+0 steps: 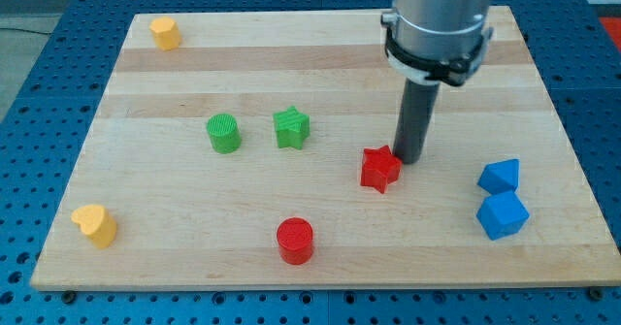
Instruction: Move the green star top right to the green circle
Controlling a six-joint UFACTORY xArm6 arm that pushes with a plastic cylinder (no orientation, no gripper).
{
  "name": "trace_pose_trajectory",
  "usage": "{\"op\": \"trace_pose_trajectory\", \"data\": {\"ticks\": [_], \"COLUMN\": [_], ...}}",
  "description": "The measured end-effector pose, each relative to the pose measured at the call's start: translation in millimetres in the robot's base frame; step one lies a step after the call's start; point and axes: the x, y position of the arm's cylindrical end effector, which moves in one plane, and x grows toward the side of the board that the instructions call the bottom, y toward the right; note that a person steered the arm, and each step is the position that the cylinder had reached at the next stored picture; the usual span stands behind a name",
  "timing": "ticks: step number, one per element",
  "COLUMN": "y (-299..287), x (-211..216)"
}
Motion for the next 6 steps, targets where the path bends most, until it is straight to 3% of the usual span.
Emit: {"op": "trace_pose_trajectory", "data": {"ticks": [1, 2, 4, 5, 6], "y": [-38.8, -64.1, -89.5, -95.7, -98.7], "x": [11.1, -4.9, 33.6, 34.0, 6.7]}}
